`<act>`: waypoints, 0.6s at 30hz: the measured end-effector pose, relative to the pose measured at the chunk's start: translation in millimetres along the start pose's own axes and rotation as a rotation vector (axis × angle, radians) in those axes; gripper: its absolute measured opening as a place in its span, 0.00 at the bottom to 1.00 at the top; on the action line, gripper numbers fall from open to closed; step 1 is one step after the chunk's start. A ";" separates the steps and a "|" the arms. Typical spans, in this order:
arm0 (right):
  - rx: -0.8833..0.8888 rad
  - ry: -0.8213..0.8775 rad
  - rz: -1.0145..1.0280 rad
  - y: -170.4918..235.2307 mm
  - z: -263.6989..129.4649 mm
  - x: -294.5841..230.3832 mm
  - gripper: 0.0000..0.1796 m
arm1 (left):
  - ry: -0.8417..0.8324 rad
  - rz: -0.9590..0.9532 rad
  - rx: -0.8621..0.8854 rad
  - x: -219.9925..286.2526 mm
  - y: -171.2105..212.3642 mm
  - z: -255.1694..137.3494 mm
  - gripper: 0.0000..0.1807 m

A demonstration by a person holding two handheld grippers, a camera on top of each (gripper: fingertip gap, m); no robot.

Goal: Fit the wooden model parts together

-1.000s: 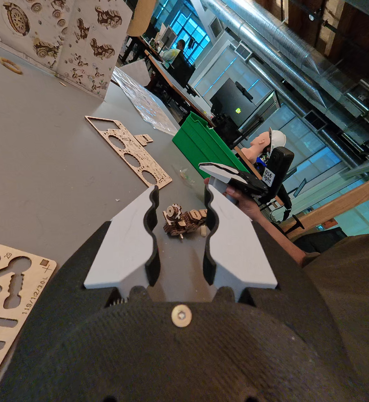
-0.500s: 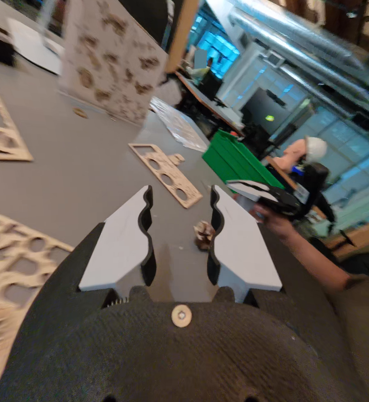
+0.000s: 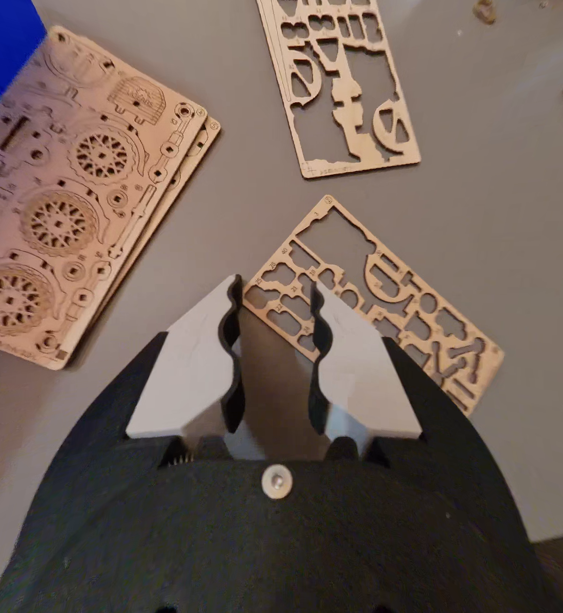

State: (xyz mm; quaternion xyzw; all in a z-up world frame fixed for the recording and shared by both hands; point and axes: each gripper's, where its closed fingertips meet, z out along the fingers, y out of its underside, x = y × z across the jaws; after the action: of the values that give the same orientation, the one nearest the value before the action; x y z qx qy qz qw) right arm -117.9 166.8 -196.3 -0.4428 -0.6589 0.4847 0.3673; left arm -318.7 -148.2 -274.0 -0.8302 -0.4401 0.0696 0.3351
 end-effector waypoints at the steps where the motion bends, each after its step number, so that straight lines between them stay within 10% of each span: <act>1: 0.001 0.002 -0.006 -0.3 -0.6 -0.4 0.00 | -0.028 0.030 -0.003 -1.6 0.4 0.7 0.20; 18: 0.008 0.046 -0.213 -13.1 7.5 -18.9 0.01 | -0.041 0.211 0.154 26.8 -21.2 -17.9 0.17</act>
State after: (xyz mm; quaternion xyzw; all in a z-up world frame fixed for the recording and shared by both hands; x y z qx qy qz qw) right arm -121.3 144.8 -186.6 -0.3796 -0.6917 0.4352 0.4337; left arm -309.7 -128.0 -242.4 -0.8420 -0.3506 0.1550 0.3797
